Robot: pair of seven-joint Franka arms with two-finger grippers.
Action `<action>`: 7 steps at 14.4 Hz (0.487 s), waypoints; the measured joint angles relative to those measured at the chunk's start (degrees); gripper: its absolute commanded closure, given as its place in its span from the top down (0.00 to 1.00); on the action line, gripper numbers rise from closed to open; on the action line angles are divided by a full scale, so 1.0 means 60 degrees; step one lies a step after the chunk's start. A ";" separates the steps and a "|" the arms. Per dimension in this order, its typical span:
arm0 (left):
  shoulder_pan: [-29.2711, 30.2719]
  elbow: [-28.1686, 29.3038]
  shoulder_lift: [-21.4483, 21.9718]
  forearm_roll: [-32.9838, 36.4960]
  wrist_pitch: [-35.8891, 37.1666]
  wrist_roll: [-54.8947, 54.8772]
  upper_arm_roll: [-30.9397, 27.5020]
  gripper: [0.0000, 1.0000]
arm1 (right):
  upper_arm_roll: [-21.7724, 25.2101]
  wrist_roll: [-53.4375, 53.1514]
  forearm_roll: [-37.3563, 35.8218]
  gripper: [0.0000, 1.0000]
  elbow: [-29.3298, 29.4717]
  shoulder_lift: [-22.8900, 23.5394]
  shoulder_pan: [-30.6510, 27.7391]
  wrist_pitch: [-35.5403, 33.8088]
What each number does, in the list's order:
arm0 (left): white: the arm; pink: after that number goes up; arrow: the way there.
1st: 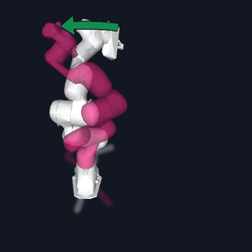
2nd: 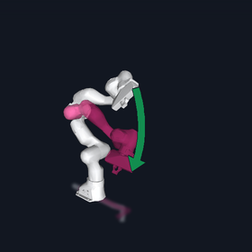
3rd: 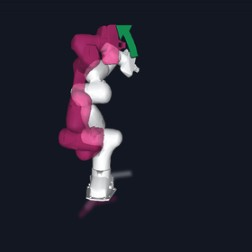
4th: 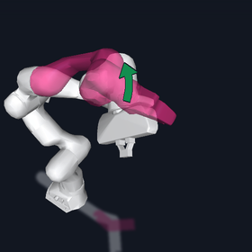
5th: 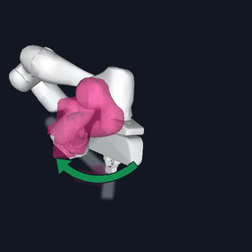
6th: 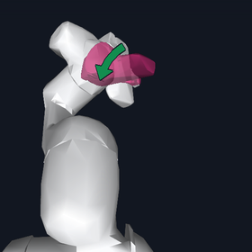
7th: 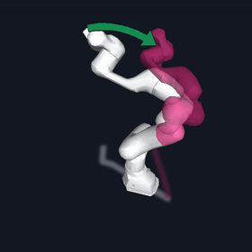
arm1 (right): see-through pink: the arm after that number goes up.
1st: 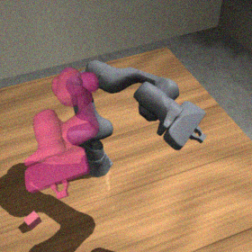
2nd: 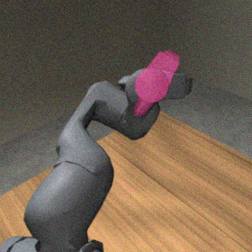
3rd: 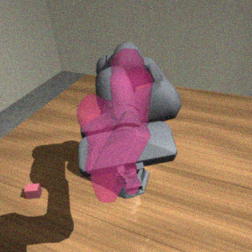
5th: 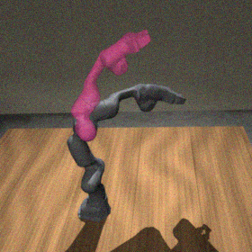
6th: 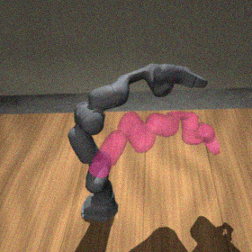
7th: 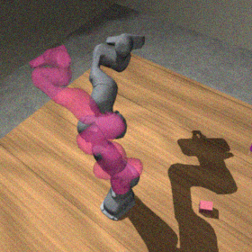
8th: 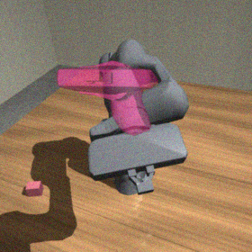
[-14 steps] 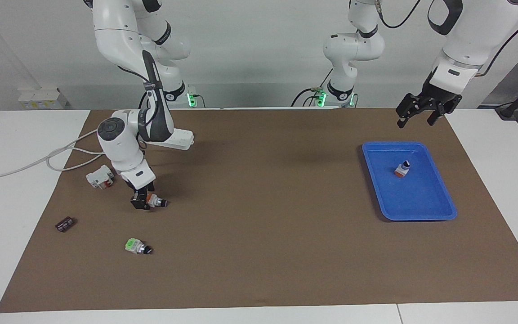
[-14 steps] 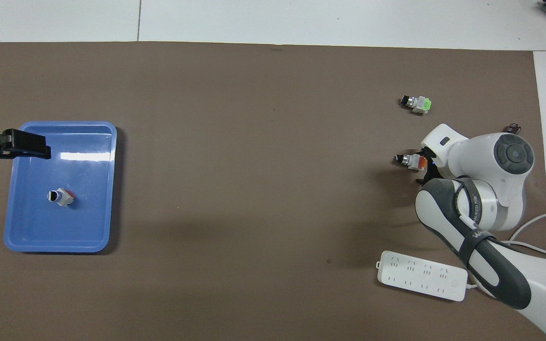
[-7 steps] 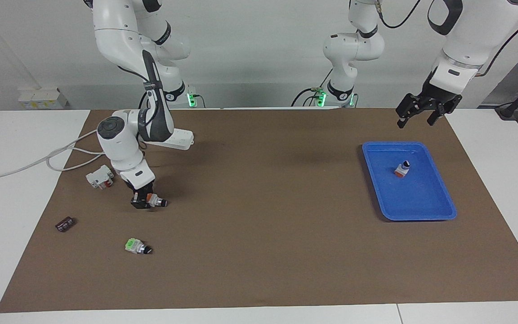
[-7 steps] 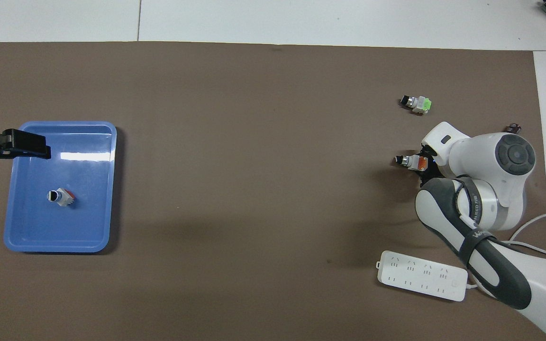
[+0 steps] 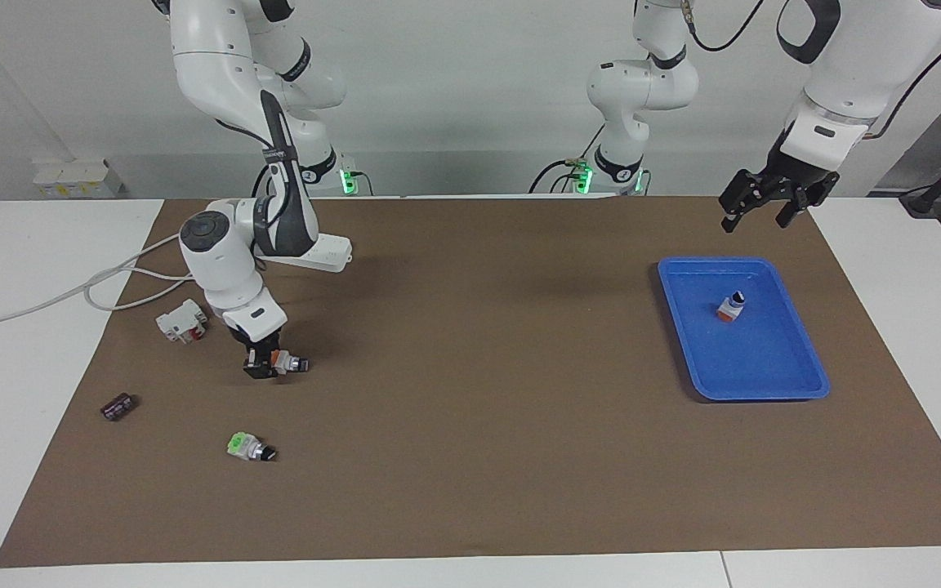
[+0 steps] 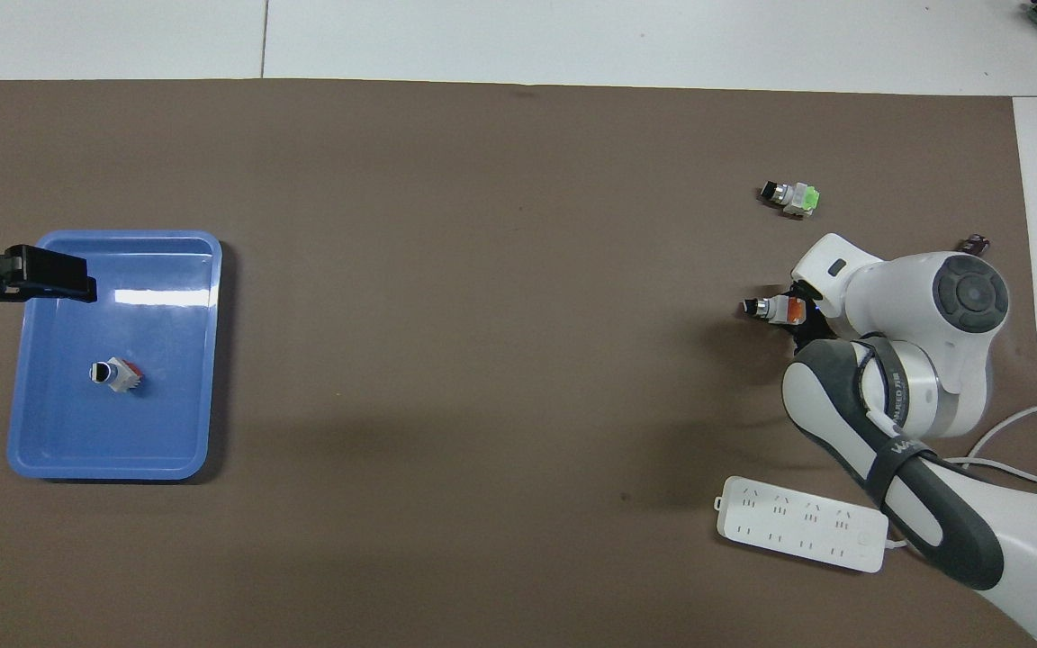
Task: Turn and place switch with both arms
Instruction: 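Grasp the orange-and-white switch with the right gripper and lift it, then carry the switch to the center while the left gripper reaches toward it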
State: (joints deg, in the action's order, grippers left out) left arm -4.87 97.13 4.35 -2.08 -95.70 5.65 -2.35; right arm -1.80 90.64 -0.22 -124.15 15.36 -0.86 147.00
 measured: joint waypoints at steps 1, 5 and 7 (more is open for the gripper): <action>0.0000 0.0000 0.0000 0.0000 0.0000 0.0000 0.0000 1.00 | -0.0048 0.0000 0.0000 0.00 0.0039 -0.0033 0.0007 -0.0023; 0.0000 0.0000 0.0000 0.0000 0.0000 0.0000 0.0000 1.00 | -0.0566 -0.0216 0.0098 0.00 0.0516 -0.0237 0.0002 -0.0639; 0.0000 0.0000 0.0000 0.0000 0.0000 0.0000 0.0000 1.00 | -0.1085 -0.0852 0.0185 0.00 0.0808 -0.0313 0.0012 -0.0889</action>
State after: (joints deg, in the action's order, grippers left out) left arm -4.87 97.13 4.35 -2.08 -95.70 5.65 -2.35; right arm -8.31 85.53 0.89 -119.30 13.48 -0.79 141.67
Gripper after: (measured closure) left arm 0.000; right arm 0.559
